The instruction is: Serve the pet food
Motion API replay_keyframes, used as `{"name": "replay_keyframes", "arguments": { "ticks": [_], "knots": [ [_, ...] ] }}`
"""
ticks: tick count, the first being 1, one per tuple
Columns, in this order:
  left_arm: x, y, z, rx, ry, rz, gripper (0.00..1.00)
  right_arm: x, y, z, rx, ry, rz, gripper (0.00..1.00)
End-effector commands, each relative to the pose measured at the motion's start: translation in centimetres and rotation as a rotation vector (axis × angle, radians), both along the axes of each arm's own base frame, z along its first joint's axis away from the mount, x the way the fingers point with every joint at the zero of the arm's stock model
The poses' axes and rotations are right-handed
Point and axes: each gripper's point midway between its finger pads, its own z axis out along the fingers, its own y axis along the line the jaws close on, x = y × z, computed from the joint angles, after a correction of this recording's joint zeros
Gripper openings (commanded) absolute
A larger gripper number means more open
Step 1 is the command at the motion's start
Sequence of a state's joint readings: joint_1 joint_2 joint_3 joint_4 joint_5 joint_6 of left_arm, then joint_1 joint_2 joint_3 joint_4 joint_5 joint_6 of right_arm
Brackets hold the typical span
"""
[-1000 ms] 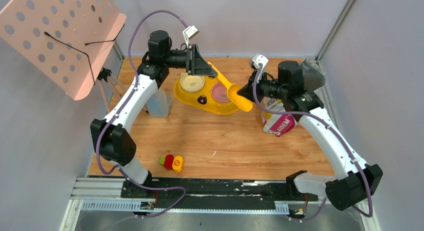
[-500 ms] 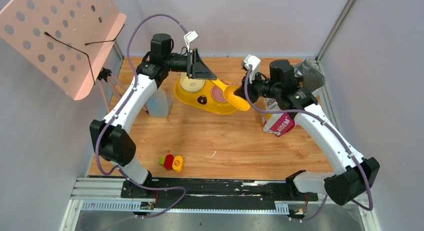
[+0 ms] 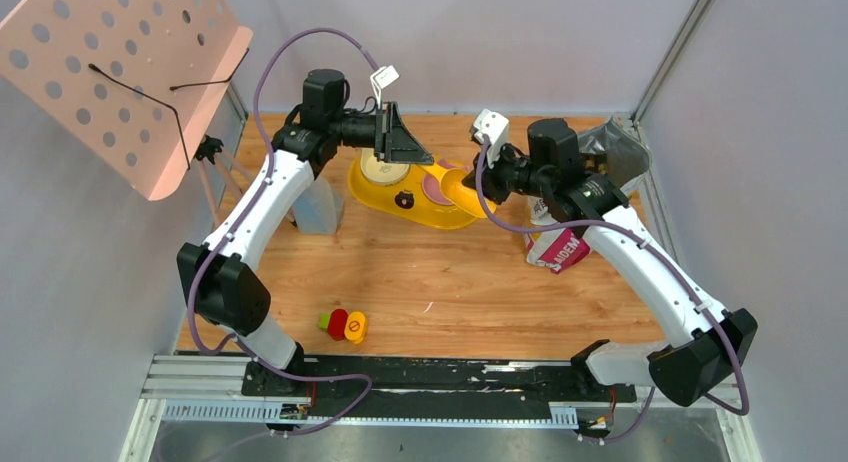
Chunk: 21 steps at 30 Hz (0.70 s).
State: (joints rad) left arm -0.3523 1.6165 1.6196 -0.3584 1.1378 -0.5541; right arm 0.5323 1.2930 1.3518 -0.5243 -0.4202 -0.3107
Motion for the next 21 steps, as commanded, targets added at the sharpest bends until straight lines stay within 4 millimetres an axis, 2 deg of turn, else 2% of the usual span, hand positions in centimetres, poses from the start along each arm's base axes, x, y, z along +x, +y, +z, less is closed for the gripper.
{"name": "replay_keyframes", "arguments": {
  "ticks": [1, 2, 5, 8, 12, 15, 17, 19, 21],
  "knots": [
    [-0.7, 0.2, 1.7, -0.015, -0.081, -0.005, 0.35, 0.8, 0.1, 2.9, 0.015, -0.102, -0.010, 0.00],
    [-0.7, 0.1, 1.7, -0.016, -0.078, -0.010, 0.36, 0.9, 0.1, 2.8, 0.012, -0.100, -0.017, 0.00],
    [-1.0, 0.0, 2.0, -0.031, -0.077, -0.033, 0.45, 1.2, -0.2, 2.6, 0.000, -0.105, -0.035, 0.00],
    [-1.2, 0.1, 2.1, -0.036, -0.078, -0.042, 0.44, 1.3, -0.2, 2.5, -0.003, -0.106, -0.037, 0.00],
    [-1.4, 0.1, 1.9, -0.037, -0.070, -0.052, 0.35, 1.5, -0.3, 2.1, -0.011, -0.102, -0.045, 0.00],
    [-1.4, 0.0, 1.9, -0.040, -0.071, -0.056, 0.23, 1.5, -0.3, 2.1, -0.011, -0.102, -0.046, 0.00],
    [-1.5, 0.0, 1.9, -0.042, -0.069, -0.061, 0.20, 1.6, -0.3, 2.1, -0.013, -0.101, -0.050, 0.00],
    [-1.8, 0.0, 1.9, -0.048, -0.063, -0.075, 0.23, 1.6, -0.4, 1.8, -0.017, -0.097, -0.053, 0.00],
    [-2.0, 0.0, 2.0, -0.057, -0.055, -0.091, 0.35, 1.7, -0.4, 1.8, -0.018, -0.096, -0.056, 0.00]
  ]
}}
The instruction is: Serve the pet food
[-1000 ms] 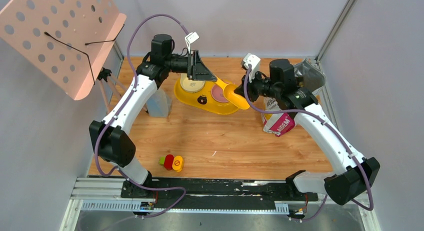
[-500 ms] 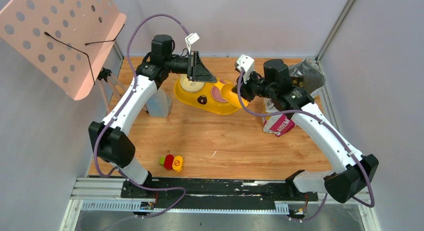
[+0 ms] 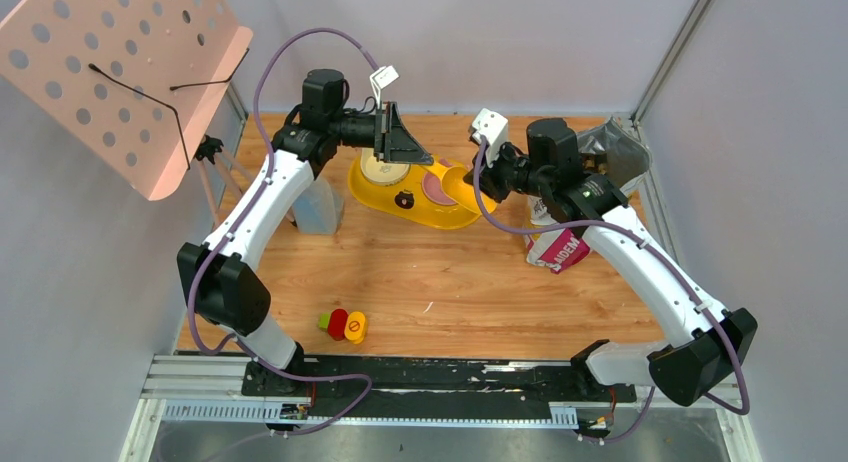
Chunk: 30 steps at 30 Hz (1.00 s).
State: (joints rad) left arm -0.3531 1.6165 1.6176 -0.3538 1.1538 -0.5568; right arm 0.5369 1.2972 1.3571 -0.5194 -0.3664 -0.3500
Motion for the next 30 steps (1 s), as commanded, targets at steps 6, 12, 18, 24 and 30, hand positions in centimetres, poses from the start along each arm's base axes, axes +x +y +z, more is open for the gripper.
{"name": "replay_keyframes", "arguments": {
  "ticks": [6, 12, 18, 24, 30],
  "knots": [
    [-1.8, 0.1, 1.8, -0.054, -0.061, -0.082, 0.16, 0.6, 0.1, 1.3, 0.019, -0.041, -0.023, 0.00],
    [-1.8, 0.2, 1.3, -0.034, -0.066, -0.071, 0.00, 0.3, -0.5, 0.8, 0.000, -0.011, -0.040, 0.27],
    [-1.5, 0.6, 0.5, 0.019, -0.111, -0.023, 0.00, -0.3, -7.8, 6.9, 0.300, 0.296, -0.194, 0.57],
    [-1.8, 1.1, 0.0, 0.038, -0.141, 0.006, 0.00, 0.7, -18.7, 11.9, 0.356, 0.116, -0.579, 0.74],
    [-1.6, 1.2, 0.8, 0.034, -0.179, 0.030, 0.00, 2.2, -29.4, 6.8, 0.190, 0.169, -1.122, 0.79]
  ]
}}
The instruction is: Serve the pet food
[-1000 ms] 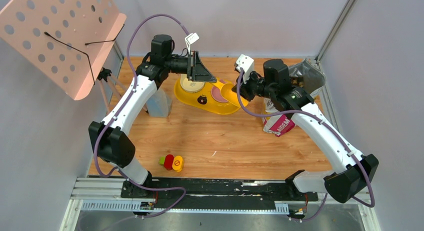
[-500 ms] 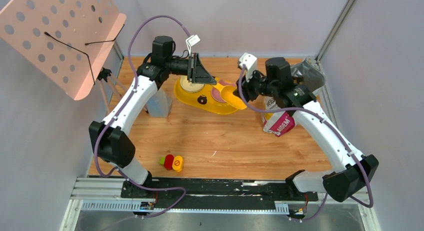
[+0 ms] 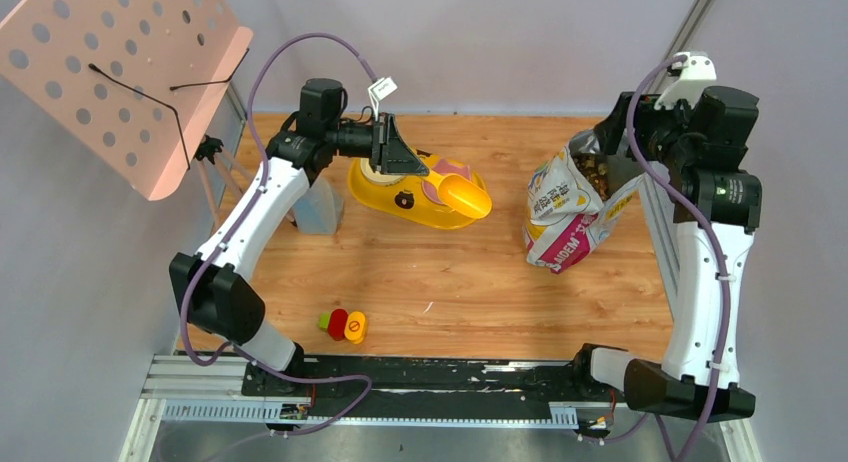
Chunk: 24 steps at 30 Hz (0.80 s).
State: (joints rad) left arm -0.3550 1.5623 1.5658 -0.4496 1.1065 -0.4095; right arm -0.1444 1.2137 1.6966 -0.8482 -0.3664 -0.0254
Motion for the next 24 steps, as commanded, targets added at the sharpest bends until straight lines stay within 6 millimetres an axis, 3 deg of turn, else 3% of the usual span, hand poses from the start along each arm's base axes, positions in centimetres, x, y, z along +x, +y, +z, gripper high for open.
{"name": "replay_keyframes", "arguments": {
  "ticks": [1, 9, 18, 21, 24],
  "knots": [
    [-0.6, 0.3, 2.8, -0.025, -0.125, 0.014, 0.00, 0.1, -7.1, -4.6, -0.049, 0.187, -0.343, 0.80],
    [-1.9, 0.5, 4.0, -0.053, -0.144, -0.002, 0.00, 0.8, -10.4, -8.9, -0.089, 0.323, -0.413, 0.84],
    [-2.3, 1.5, 3.8, 0.010, -0.236, 0.034, 0.00, 2.2, -11.2, -13.2, -0.067, 0.458, -0.401, 0.83],
    [-2.2, 1.7, 3.5, 0.040, -0.251, 0.043, 0.00, 3.0, -11.0, -14.6, -0.074, 0.493, -0.349, 0.65],
    [-1.6, 2.0, 3.9, 0.072, -0.297, 0.060, 0.00, 4.4, -11.0, -13.0, -0.082, 0.447, -0.315, 0.26]
  ]
}}
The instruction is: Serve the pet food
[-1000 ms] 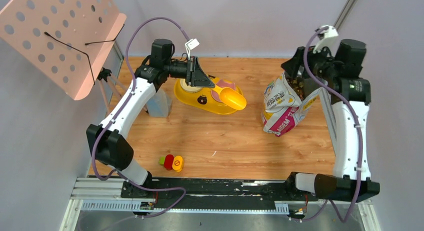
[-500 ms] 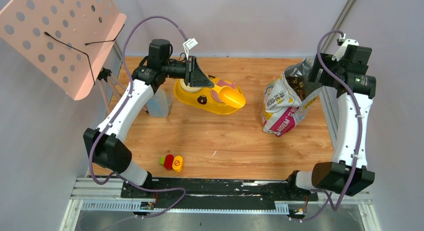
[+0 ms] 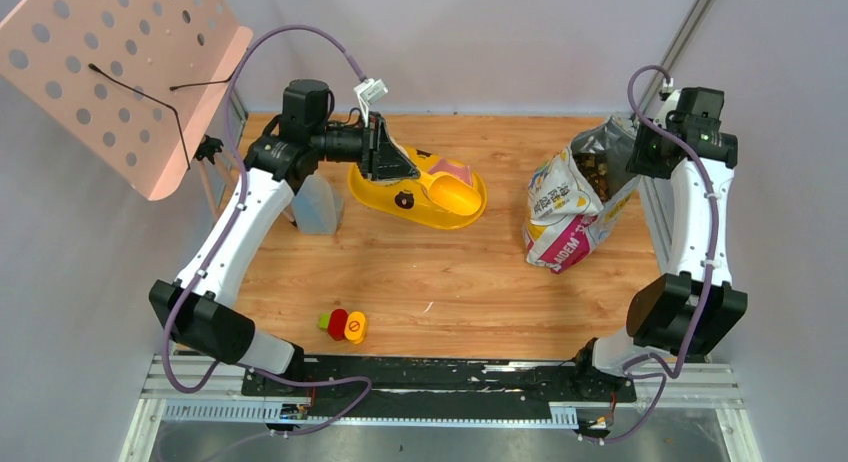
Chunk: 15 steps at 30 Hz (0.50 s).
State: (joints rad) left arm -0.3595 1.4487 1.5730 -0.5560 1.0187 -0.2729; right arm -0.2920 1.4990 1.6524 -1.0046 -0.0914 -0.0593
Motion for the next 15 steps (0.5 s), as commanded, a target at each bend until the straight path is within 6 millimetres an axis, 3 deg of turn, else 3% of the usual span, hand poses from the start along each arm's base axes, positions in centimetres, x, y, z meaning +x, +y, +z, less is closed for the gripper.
{"name": "replay_keyframes", "arguments": {
  "ticks": [1, 2, 3, 9, 14, 15],
  "knots": [
    [0.4, 0.5, 1.9, 0.038, -0.143, 0.016, 0.00, 1.9, 0.1, 2.7, -0.012, -0.078, 0.071, 0.12],
    [0.5, 0.6, 2.3, 0.046, -0.169, 0.019, 0.00, 2.4, 0.3, 3.8, -0.019, -0.107, 0.096, 0.03],
    [0.5, 0.7, 2.9, 0.046, -0.197, 0.019, 0.00, 3.0, 0.6, 5.0, -0.026, -0.140, 0.132, 0.00],
    [0.1, 0.0, 6.4, -0.005, -0.321, 0.015, 0.00, 4.3, 5.1, 12.2, -0.091, -0.333, 0.358, 0.00],
    [0.4, -2.2, 8.2, -0.027, -0.389, -0.022, 0.00, 3.0, 12.4, 13.3, -0.126, -0.385, 0.581, 0.00],
    [0.5, -2.5, 9.3, -0.052, -0.403, -0.015, 0.00, 2.7, 13.2, 13.3, -0.132, -0.389, 0.595, 0.00]
  ]
}}
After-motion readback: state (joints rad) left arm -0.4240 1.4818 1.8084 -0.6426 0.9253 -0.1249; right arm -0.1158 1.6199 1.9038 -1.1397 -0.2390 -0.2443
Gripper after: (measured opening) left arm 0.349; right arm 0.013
